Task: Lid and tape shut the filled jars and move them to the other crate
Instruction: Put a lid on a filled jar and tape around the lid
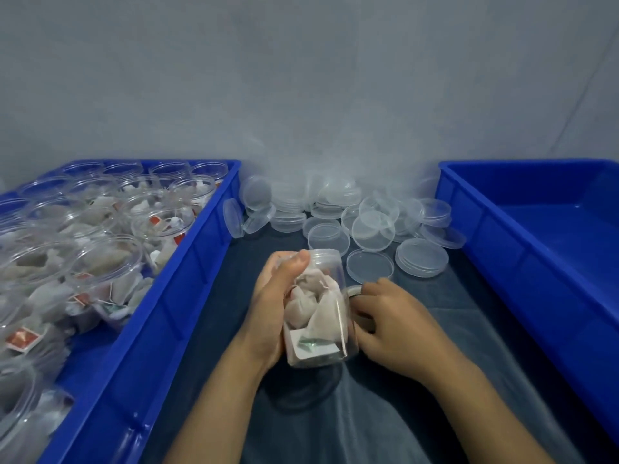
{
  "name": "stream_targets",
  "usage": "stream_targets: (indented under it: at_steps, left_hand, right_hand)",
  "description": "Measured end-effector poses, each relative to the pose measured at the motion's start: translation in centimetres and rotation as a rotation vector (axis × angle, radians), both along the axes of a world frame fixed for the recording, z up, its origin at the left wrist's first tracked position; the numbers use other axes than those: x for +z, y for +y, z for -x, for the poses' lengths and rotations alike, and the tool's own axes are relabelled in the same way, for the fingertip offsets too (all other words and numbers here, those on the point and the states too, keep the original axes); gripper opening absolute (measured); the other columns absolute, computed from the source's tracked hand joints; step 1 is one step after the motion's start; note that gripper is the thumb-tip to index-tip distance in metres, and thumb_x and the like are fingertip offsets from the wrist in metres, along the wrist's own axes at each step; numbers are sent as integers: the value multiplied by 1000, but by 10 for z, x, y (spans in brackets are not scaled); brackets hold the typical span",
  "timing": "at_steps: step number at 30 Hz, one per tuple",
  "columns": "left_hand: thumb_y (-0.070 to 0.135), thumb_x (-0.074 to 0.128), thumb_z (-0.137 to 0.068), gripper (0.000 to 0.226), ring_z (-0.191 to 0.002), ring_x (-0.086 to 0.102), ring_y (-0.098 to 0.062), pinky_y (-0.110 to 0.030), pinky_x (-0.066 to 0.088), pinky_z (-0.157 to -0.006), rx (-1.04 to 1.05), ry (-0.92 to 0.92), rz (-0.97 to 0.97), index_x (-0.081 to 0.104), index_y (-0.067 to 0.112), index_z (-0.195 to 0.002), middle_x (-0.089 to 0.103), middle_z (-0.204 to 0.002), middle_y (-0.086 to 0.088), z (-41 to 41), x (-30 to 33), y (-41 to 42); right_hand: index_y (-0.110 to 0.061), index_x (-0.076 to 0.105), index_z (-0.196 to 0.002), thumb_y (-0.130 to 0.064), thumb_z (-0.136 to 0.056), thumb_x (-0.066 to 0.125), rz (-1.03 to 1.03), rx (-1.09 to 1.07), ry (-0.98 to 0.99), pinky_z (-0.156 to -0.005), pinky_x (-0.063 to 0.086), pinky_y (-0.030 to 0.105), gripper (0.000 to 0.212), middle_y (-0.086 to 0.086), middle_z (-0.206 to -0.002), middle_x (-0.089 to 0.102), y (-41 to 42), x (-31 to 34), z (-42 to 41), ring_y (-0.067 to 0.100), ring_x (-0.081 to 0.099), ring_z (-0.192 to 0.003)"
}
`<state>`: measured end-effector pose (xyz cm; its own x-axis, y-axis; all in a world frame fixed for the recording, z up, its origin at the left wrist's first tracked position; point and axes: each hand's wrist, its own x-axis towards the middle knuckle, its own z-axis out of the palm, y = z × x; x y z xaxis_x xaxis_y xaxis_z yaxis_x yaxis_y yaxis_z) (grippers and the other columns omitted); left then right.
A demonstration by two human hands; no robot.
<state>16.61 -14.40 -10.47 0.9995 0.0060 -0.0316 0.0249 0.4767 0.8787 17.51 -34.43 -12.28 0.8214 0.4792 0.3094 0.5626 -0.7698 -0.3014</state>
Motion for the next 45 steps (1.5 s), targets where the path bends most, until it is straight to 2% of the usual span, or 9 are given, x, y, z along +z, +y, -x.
stream_targets:
  at_steps: [3, 8, 11, 13, 15, 27, 33, 39, 45]
  left_hand:
    - [53, 85, -72, 56, -80, 67, -25, -39, 58, -73, 60, -84, -82, 58, 15, -103, 68, -92, -14, 0, -2, 0]
    - [59, 83, -75, 47, -78, 68, -19, -32, 58, -69, 60, -153, -220, 61, 25, -99, 70, -87, -4, 4, -4, -2]
    - [52, 78, -84, 50, -76, 70, -15, -27, 57, -67, 23, -180, -237, 54, 15, -108, 72, -85, -1, 6, -1, -6]
    - [45, 71, -91, 44, -75, 71, -14, -25, 57, -66, -10, -202, -239, 51, 12, -109, 73, -83, 2, 8, 0, -11]
    - [46, 67, -92, 42, -78, 71, -17, -27, 58, -68, -27, -217, -251, 51, 11, -110, 73, -86, 0, 11, 1, -17]
    - [56, 68, -92, 34, -87, 73, -26, -37, 58, -76, -56, -230, -304, 57, 26, -102, 74, -93, -5, 14, 4, -23]
    - [50, 65, -95, 40, -83, 73, -24, -31, 58, -71, -76, -234, -279, 53, 15, -110, 74, -92, -7, 14, 4, -21]
    - [39, 56, -94, 27, -83, 71, -30, -35, 60, -72, -114, -249, -276, 49, 29, -119, 75, -91, -7, 11, 5, -17]
    - [45, 58, -83, 55, -98, 77, -25, -35, 60, -79, -79, -390, -377, 36, 40, -133, 78, -112, -4, 4, 29, -34]
  right_hand:
    - [-23, 57, -74, -41, -87, 61, 64, -14, 19, -75, 47, 38, 22, -13, -84, 59, 2, 0, -2, 17, 47, -80]
    - [-36, 68, -94, -30, -92, 71, -153, -63, 47, -82, 40, 26, 8, -19, -87, 54, -5, 7, 0, 6, 49, -91]
    - [-31, 71, -122, -35, -97, 64, -544, -151, 16, -89, 46, 22, 27, -14, -104, 62, -8, 16, 3, 7, 61, -105]
    - [-38, 63, -138, -51, -94, 60, -867, -42, 224, -92, 53, 22, 46, -13, -123, 66, 0, 22, 9, 9, 66, -115]
    - [-44, 53, -148, -61, -89, 61, -957, 51, 370, -94, 56, 24, 62, -17, -136, 63, 11, 21, 14, 6, 66, -121]
    - [-32, 69, -134, -26, -96, 63, -1031, 122, 384, -89, 60, 42, 39, 5, -99, 77, 13, 30, 17, 21, 74, -93]
    - [-24, 70, -132, -22, -99, 58, -976, 106, 373, -94, 56, 60, 35, 6, -118, 75, 10, 35, 19, 34, 73, -103]
    - [-33, 72, -130, -26, -101, 57, -906, 65, 424, -100, 56, 49, 33, -6, -111, 76, 5, 44, 19, 16, 72, -103]
    - [-40, 65, -138, -60, -100, 56, -539, 56, 452, -110, 48, 35, 43, -21, -138, 64, -17, 103, 9, -3, 59, -125]
